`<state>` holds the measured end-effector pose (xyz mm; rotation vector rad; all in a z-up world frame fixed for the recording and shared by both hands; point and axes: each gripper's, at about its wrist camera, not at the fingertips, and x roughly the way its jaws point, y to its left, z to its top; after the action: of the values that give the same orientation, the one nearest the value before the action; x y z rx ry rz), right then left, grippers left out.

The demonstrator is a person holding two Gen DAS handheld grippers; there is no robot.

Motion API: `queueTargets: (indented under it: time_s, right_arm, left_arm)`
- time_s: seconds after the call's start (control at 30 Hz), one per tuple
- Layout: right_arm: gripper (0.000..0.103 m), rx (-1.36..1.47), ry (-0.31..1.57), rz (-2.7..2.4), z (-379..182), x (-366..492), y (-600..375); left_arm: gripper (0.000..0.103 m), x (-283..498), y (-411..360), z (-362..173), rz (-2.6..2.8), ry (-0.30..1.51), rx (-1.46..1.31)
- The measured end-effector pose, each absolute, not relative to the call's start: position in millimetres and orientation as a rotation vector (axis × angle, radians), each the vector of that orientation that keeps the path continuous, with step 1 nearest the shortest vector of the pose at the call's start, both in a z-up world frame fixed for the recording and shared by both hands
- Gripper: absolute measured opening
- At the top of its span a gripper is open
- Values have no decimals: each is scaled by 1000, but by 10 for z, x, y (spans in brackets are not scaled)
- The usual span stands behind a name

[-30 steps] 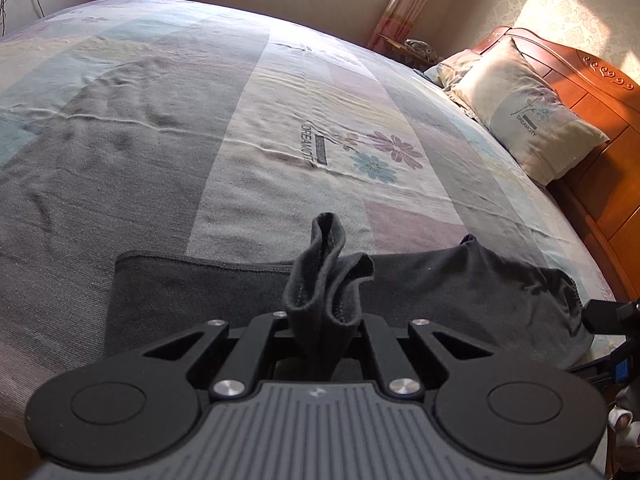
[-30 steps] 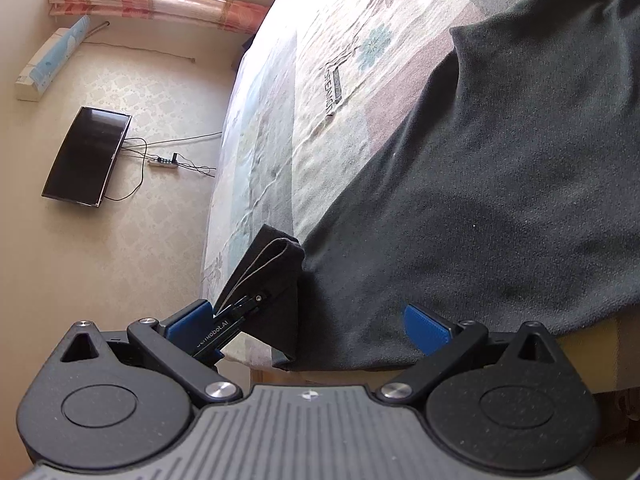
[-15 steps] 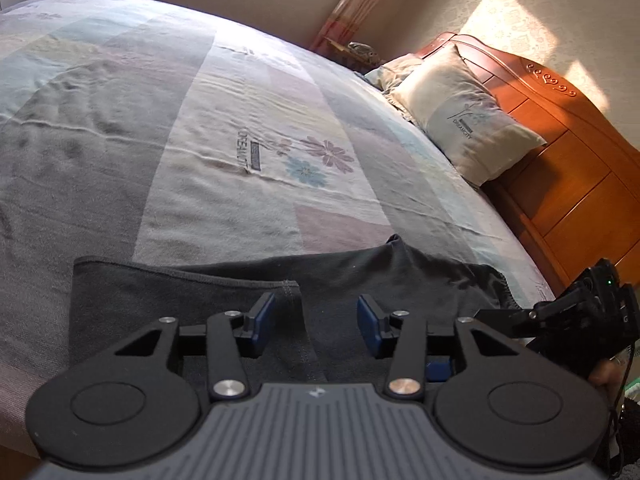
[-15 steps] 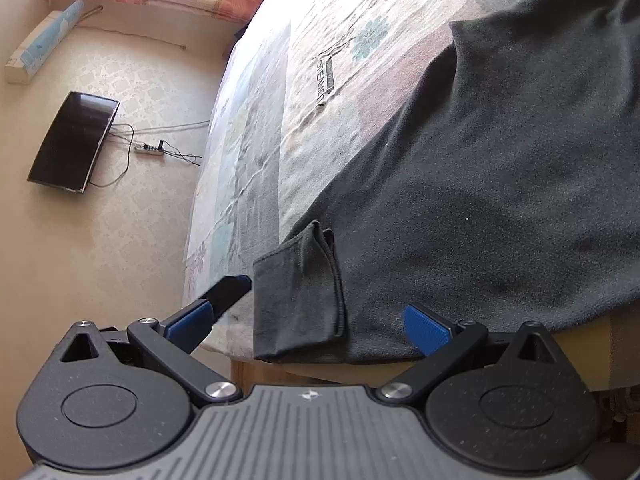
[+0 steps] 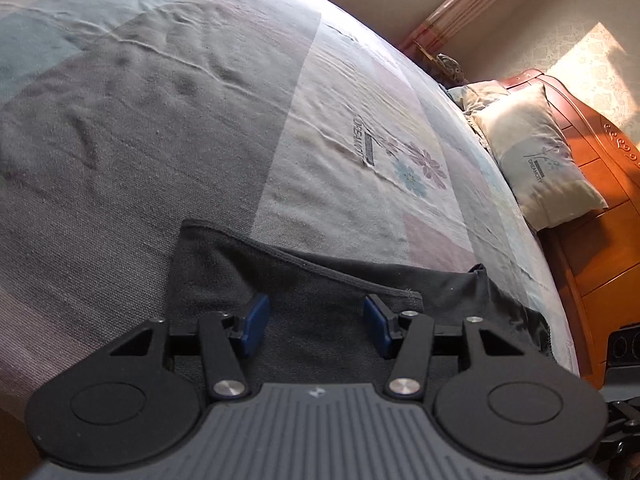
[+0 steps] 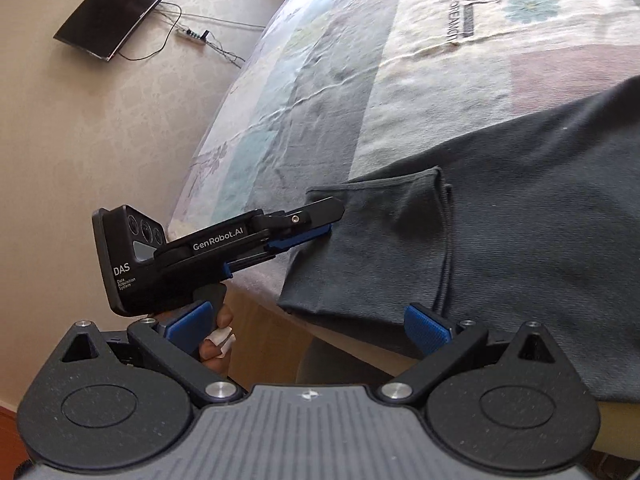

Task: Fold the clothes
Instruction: 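Press the folded flap of the sweatpants flat with the open left tool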

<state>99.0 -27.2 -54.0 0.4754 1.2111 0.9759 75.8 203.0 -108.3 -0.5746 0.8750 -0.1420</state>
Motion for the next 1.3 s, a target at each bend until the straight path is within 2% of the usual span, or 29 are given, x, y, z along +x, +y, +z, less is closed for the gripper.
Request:
queueTargets:
  time_s: [0.4, 0.6, 0.73, 0.93, 1.17, 1.23, 1.3]
  right_arm:
    - [103, 539, 1300, 967, -968, 1074, -170]
    - [103, 463, 1237, 971, -730, 917, -288]
    - [103, 405, 1216, 966, -658, 818, -352]
    - [103, 413, 1188, 905, -673, 718, -683]
    - [103, 473, 1166, 852, -683, 713, -961]
    - [103, 480, 1160, 849, -671, 716, -994]
    - [103, 482, 1159, 848, -666, 719, -1004]
  left_arm:
    - [54, 745, 2113, -1069, -94, 941, -553]
    - [56, 838, 1964, -891, -116, 963, -483]
    - [63, 947, 1794, -802, -151, 992, -438]
    - [64, 1173, 1504, -761, -204, 1044, -363]
    - [66, 1444, 1261, -939, -221, 1089, -375]
    - [71, 1488, 1198, -1015, -213, 1105, -358]
    - [72, 1501, 1163, -1007, -209, 1110, -349]
